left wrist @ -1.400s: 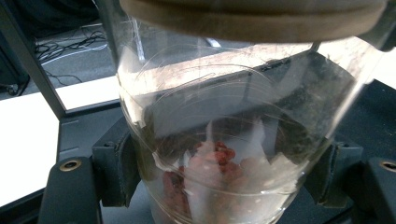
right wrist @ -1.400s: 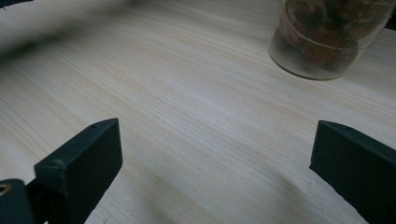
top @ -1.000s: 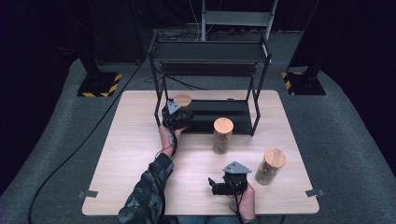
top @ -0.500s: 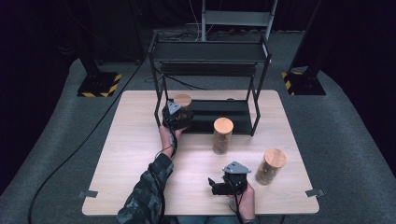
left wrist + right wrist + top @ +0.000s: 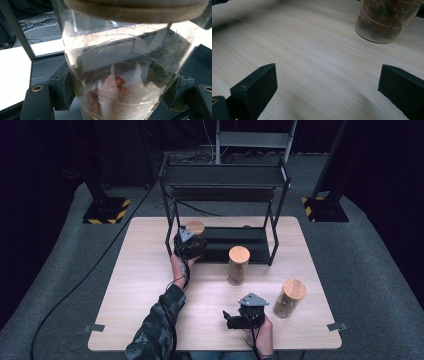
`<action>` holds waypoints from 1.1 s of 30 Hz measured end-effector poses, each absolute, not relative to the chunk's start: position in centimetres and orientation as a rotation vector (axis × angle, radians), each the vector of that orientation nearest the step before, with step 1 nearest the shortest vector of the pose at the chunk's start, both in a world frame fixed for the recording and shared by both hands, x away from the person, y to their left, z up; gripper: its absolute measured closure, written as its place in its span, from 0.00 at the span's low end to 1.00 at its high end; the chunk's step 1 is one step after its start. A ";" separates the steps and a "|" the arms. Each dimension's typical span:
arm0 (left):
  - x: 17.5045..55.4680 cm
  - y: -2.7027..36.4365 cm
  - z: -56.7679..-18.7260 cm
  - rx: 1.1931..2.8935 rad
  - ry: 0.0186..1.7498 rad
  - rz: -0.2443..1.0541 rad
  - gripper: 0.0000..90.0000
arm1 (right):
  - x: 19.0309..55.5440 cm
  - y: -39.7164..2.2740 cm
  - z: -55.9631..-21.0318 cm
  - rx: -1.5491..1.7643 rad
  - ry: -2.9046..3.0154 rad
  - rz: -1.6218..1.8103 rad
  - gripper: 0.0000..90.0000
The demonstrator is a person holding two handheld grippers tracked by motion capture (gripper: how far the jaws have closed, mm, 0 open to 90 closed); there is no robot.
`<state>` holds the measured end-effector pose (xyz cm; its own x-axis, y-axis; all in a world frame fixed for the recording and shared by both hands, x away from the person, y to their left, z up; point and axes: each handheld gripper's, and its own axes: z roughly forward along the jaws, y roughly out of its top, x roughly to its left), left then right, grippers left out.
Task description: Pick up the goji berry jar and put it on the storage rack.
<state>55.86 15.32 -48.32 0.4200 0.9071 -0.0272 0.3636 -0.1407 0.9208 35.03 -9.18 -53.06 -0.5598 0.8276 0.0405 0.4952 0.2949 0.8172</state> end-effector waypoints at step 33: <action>48.2 16.1 -48.6 2.025 1.029 0.630 0.00 | 35.2 -9.1 -53.1 1.188 2.198 1.148 0.01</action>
